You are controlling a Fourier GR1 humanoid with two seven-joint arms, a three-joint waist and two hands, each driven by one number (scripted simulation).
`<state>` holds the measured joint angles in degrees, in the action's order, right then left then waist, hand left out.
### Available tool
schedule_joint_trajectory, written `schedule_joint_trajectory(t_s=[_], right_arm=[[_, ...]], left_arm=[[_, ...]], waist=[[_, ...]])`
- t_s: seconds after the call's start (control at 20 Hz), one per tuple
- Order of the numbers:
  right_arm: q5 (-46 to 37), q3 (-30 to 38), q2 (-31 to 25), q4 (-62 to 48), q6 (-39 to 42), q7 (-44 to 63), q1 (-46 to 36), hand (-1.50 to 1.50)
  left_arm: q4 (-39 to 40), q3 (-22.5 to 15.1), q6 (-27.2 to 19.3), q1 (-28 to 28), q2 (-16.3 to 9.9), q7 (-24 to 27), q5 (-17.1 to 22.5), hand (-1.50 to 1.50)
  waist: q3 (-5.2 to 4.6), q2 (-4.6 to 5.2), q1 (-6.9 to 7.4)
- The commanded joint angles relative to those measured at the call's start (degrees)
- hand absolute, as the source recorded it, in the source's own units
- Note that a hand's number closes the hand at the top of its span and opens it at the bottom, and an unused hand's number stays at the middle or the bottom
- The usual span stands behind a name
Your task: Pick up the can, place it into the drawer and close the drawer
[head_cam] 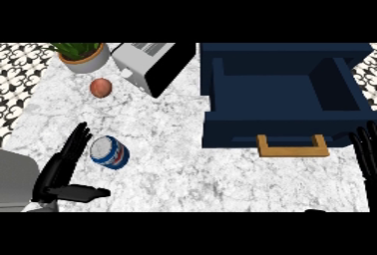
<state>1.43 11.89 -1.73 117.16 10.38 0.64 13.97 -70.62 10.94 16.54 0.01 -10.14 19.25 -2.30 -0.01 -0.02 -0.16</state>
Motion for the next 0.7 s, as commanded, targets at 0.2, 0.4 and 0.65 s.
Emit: schedule_joint_trajectory(t_s=[0.2, 0.4, 0.65], right_arm=[[3.01, 1.80, -0.35, 6.01, 1.89, 3.18, 3.55, -1.50], [2.23, 3.14, -1.05, 0.22, 1.13, 1.10, -1.23, -1.50], [-2.42, -3.01, 1.63, 5.50, -2.44, 3.03, 1.05, -1.50]], left_arm=[[7.63, 2.94, 1.44, -4.96, -2.89, 0.43, 1.85, -1.50], [13.12, 0.68, -1.70, -3.16, 0.12, 7.50, -1.68, -1.50], [15.47, 1.46, 0.72, -5.53, -2.00, 7.59, -0.10, -1.50]], waist=[[0.01, -0.03, -0.19], [0.01, 0.02, 0.02], [0.00, 0.00, -0.02]])
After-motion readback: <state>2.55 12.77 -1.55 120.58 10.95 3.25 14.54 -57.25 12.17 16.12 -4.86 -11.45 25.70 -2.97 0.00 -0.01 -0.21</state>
